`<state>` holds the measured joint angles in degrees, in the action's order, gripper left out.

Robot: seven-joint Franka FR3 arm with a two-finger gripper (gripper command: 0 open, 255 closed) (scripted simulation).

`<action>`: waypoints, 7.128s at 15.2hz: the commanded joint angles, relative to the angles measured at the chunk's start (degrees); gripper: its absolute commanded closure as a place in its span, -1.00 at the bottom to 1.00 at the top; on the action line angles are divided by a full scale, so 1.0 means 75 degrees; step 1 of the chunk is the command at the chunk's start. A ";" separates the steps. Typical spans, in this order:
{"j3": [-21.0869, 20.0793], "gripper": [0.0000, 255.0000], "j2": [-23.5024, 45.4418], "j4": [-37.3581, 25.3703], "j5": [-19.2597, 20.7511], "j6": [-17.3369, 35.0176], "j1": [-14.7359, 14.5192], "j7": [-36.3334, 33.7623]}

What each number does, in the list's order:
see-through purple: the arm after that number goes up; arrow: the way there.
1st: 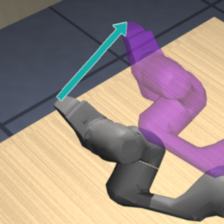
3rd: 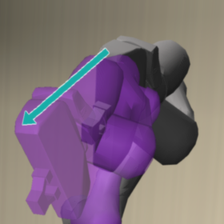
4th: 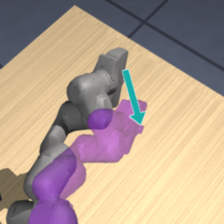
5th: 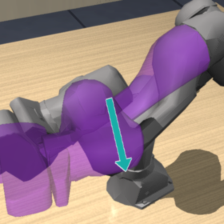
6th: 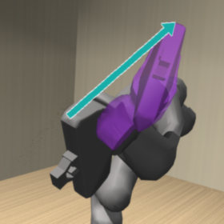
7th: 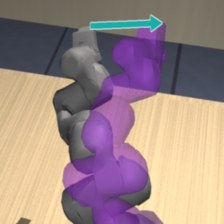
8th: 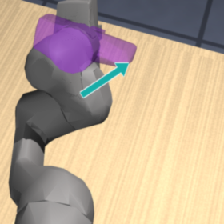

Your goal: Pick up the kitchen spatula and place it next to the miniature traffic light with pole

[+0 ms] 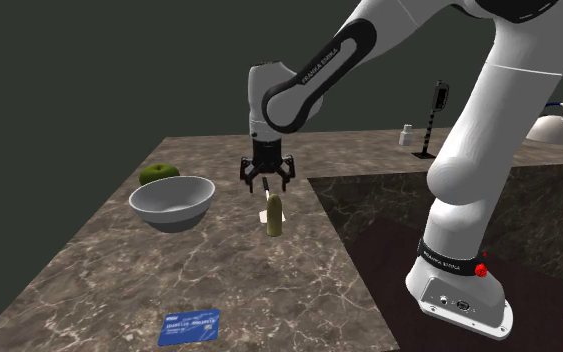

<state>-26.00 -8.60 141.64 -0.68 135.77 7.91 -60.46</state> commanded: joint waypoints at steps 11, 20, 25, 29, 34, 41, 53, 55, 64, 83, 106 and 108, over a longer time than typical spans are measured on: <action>-0.0013 1.00 0.0111 0.0067 0.0065 0.0173 0.0018 -0.0048; 0.0013 1.00 -0.0048 -0.0012 -0.0028 -0.0051 -0.0001 0.0032; 0.0085 1.00 -0.0409 -0.0241 -0.0212 -0.0613 -0.0044 0.0196; 0.0145 1.00 -0.0659 -0.0456 -0.0316 -0.1059 -0.0069 0.0298; 0.0220 1.00 -0.0922 -0.0760 -0.0407 -0.1611 -0.0091 0.0398; 0.0319 1.00 -0.1204 -0.1250 -0.0478 -0.2369 -0.0104 0.0499; 0.0459 1.00 -0.1465 -0.2263 -0.0505 -0.3630 -0.0089 0.0599; 0.0478 1.00 -0.1482 -0.2453 -0.0501 -0.3836 -0.0083 0.0608; 0.0545 1.00 -0.1472 -0.3383 -0.0463 -0.4757 -0.0048 0.0630; 0.0558 1.00 -0.0972 -0.5829 -0.0275 -0.6727 0.0045 0.0562; 0.3041 1.00 -0.2216 -0.5042 0.0162 -0.7179 0.0945 0.3943; 0.3331 1.00 -0.2228 -0.5024 0.0264 -0.7165 0.1047 0.4327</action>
<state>-2.17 -25.68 104.10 0.86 81.80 15.34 -29.62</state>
